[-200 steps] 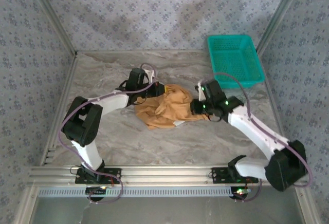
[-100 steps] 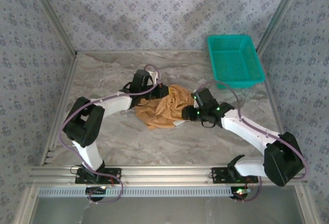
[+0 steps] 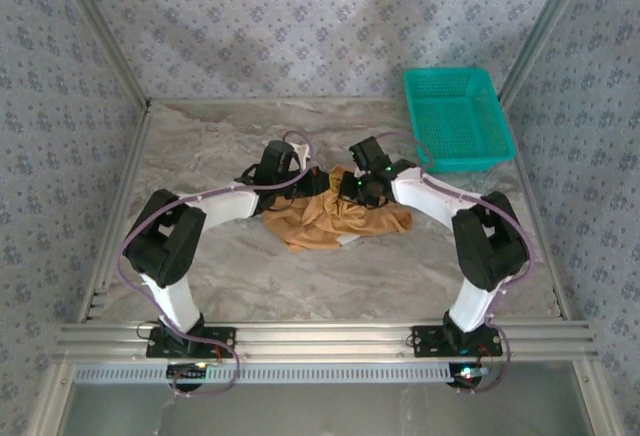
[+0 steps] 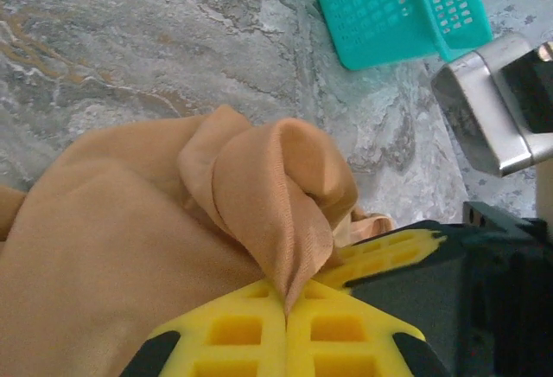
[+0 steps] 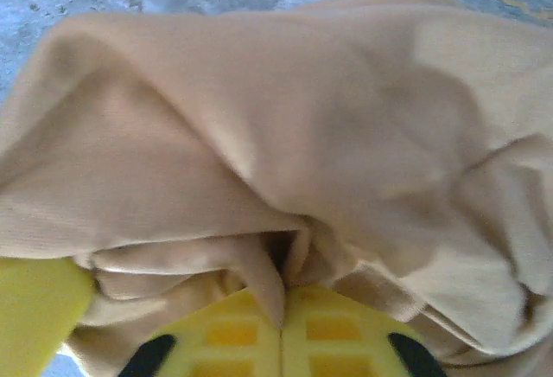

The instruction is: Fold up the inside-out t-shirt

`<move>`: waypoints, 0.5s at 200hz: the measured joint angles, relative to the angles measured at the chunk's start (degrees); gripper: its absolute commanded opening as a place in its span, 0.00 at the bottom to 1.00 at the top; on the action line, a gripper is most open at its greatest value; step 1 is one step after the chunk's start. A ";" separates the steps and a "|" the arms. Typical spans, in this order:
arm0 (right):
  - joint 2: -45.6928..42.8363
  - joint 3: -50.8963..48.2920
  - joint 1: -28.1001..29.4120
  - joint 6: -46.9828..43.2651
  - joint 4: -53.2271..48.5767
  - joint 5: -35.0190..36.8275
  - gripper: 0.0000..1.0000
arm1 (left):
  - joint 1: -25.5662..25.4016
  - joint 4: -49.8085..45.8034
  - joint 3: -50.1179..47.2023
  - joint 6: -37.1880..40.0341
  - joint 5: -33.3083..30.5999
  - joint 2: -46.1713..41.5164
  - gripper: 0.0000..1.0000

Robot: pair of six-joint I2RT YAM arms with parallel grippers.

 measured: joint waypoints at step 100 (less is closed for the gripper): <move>-33.11 -33.51 -8.70 -3.82 13.11 -6.16 0.00 | -2.38 2.43 -1.60 -0.59 6.19 -1.57 0.07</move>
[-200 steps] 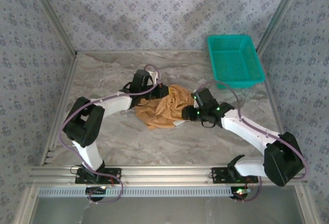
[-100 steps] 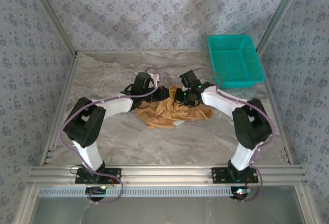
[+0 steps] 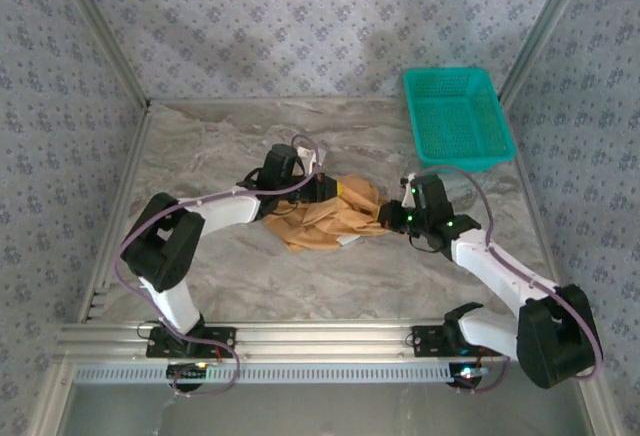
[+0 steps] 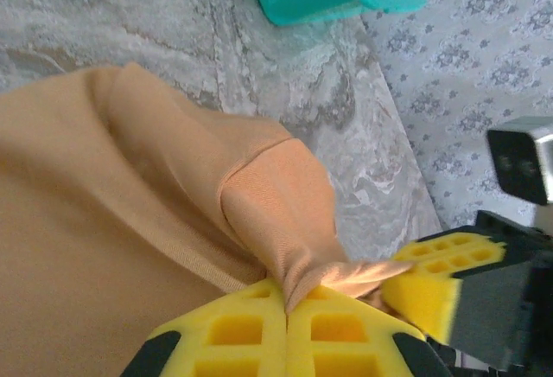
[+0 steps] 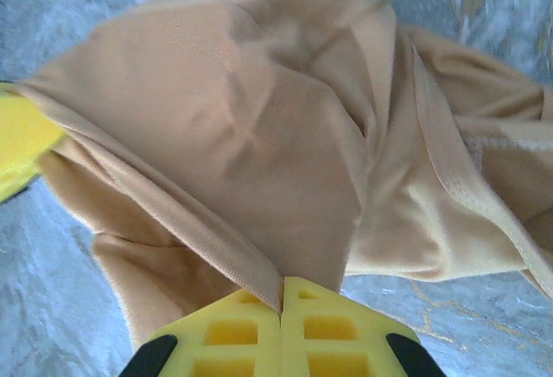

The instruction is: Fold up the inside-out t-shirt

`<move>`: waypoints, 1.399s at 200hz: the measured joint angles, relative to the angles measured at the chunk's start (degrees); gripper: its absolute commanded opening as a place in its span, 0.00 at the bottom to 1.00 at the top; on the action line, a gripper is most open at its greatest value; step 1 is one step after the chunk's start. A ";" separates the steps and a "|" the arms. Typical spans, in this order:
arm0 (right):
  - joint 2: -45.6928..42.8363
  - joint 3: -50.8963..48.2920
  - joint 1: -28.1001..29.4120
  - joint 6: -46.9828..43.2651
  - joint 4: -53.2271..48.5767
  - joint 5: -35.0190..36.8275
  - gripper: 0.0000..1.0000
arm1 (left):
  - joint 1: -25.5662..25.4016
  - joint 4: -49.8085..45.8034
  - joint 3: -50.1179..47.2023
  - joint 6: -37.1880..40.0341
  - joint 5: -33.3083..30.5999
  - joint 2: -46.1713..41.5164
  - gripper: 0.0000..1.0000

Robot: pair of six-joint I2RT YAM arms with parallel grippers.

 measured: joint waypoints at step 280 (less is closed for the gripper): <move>3.56 3.26 3.21 -0.24 -5.40 6.71 0.00 | -11.96 -26.86 15.02 2.60 -14.32 9.77 0.00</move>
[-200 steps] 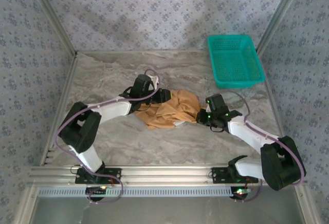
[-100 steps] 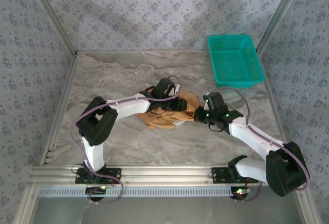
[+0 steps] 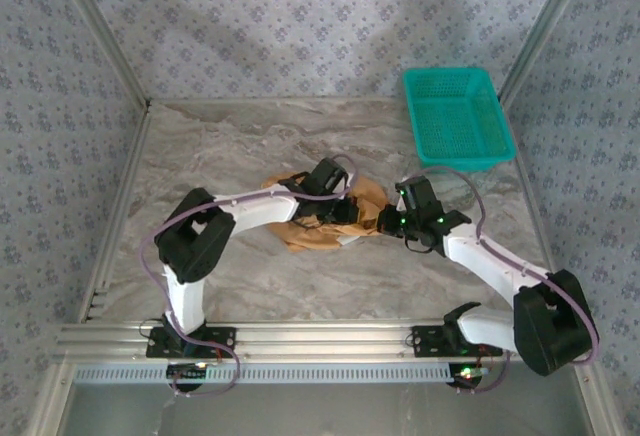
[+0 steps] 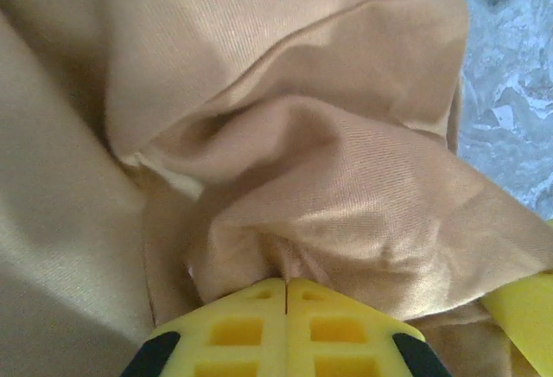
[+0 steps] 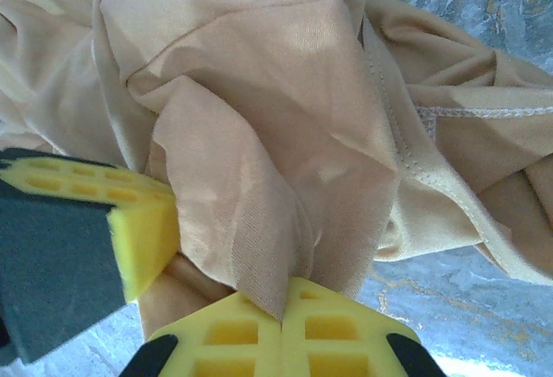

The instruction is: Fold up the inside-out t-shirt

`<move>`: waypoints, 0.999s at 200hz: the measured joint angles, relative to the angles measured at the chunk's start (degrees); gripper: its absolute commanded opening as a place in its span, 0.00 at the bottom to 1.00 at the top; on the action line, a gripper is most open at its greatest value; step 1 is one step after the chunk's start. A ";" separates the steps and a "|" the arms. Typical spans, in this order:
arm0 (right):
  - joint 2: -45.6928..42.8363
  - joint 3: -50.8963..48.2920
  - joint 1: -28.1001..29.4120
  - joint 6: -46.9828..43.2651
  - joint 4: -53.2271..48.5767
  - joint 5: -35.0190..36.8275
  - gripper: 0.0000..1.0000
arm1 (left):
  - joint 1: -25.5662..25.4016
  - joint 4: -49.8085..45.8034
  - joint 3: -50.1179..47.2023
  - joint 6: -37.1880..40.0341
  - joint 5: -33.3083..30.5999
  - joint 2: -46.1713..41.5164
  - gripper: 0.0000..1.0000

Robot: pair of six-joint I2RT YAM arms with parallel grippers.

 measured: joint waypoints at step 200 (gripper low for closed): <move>0.72 8.98 1.05 -1.07 -12.72 9.86 0.07 | 7.52 15.69 -20.11 -7.32 2.45 -16.48 0.04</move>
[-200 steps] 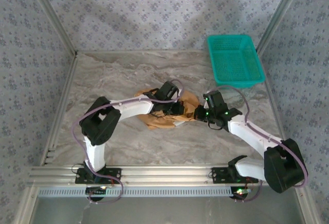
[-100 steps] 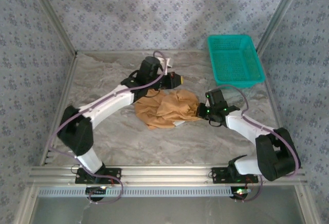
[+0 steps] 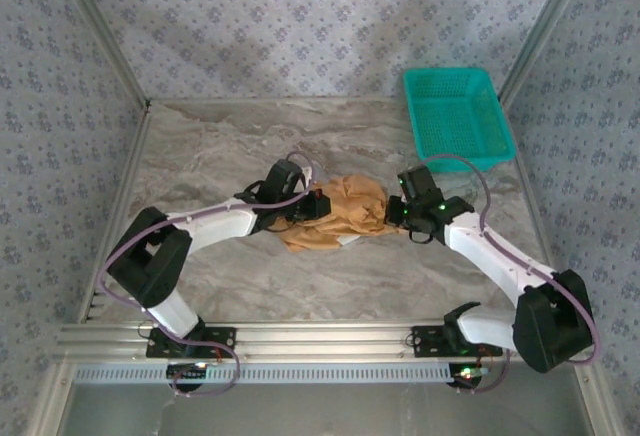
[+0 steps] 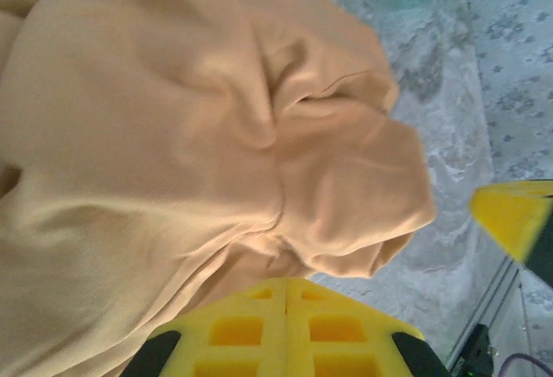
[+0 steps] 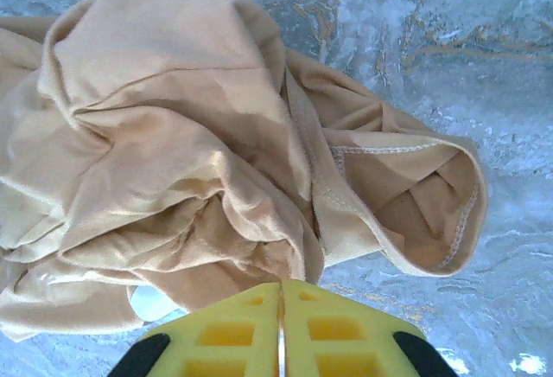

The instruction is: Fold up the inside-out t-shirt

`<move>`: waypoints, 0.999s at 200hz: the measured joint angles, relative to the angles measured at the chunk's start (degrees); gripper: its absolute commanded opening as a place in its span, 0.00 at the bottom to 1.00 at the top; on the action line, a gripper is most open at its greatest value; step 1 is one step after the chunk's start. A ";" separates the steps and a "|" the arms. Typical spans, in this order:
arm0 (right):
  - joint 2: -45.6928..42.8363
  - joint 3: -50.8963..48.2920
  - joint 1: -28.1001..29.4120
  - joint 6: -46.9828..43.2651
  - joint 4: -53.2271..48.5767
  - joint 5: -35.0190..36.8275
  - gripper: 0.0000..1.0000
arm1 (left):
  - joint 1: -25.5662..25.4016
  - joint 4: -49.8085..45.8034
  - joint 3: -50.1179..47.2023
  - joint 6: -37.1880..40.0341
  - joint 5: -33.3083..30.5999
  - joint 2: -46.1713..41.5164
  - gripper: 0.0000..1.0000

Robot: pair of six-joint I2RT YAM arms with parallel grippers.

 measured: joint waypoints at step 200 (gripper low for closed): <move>26.38 13.29 2.27 -5.99 -4.55 6.10 0.00 | 5.84 -0.13 -2.91 -0.68 -0.59 4.22 0.03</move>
